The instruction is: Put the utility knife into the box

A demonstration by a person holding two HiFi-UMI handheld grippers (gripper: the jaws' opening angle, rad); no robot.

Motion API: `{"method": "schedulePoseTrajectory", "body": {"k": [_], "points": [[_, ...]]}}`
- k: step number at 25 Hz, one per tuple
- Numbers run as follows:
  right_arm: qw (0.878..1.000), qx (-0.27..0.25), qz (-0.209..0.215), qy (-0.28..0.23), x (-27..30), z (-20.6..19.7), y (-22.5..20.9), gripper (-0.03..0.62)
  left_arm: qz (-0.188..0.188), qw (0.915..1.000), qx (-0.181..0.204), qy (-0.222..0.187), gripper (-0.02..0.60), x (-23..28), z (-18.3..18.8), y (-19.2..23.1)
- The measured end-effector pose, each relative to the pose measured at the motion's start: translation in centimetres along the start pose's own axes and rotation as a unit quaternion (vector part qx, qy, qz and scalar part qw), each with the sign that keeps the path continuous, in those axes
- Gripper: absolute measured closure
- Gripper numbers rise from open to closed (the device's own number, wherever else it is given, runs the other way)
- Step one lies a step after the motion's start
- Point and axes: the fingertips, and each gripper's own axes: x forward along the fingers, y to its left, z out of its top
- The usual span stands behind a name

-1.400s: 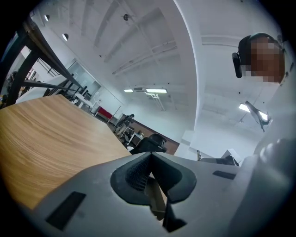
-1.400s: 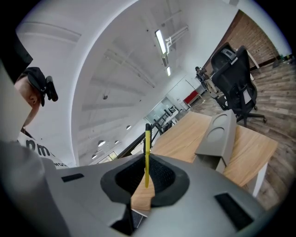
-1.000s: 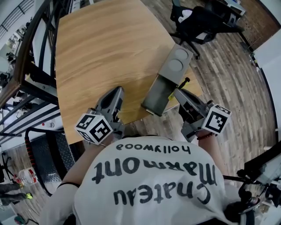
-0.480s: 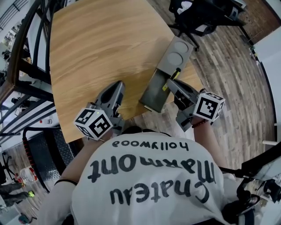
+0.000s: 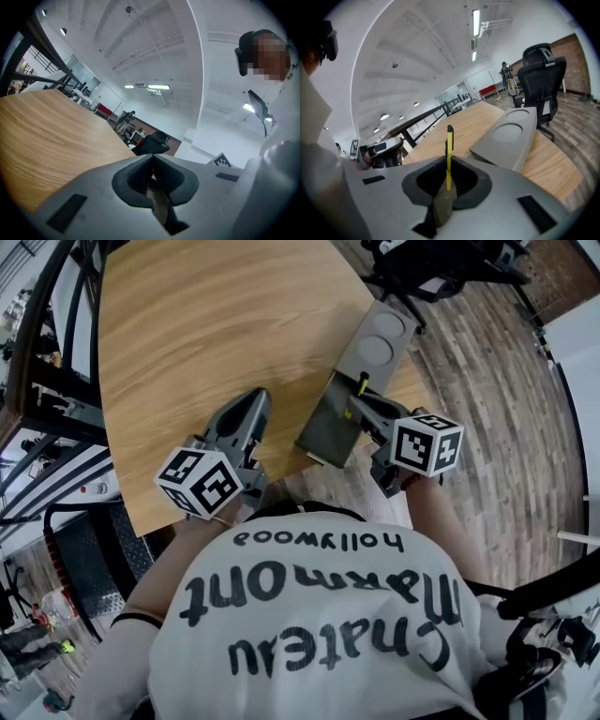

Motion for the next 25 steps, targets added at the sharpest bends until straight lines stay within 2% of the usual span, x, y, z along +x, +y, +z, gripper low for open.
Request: {"method": "schedulePoseTrajectory", "body": {"k": [3, 9, 13, 17, 21, 25], "points": [[0.999, -0.030, -0.017, 0.023, 0.7, -0.5, -0.4, 0.562, 0.006, 1.0000, -0.002, 0.003, 0.575, 0.0, 0.0, 0.6], [0.996, -0.048, -0.036, 0.063, 1.7, -1.5, -1.4, 0.562, 0.005, 0.9999, -0.002, 0.010, 0.575, -0.1, -0.6, 0.6], [0.988, -0.101, -0.053, 0.103, 2.5, -2.7, -1.9, 0.562, 0.005, 0.9999, -0.004, 0.014, 0.575, -0.5, -1.1, 0.5], [0.970, -0.179, -0.072, 0.149, 3.2, -3.8, -2.0, 0.562, 0.006, 0.9999, -0.002, 0.015, 0.575, -0.9, -1.3, 0.5], [0.940, -0.262, -0.090, 0.198, 3.4, -5.1, -2.2, 0.562, 0.012, 0.9998, -0.003, 0.016, 0.575, -1.2, -1.4, 0.7], [0.921, -0.298, -0.095, 0.230, 3.6, -6.5, -2.4, 0.562, 0.016, 0.9998, -0.004, 0.014, 0.575, -1.4, -1.4, 0.8]]}}
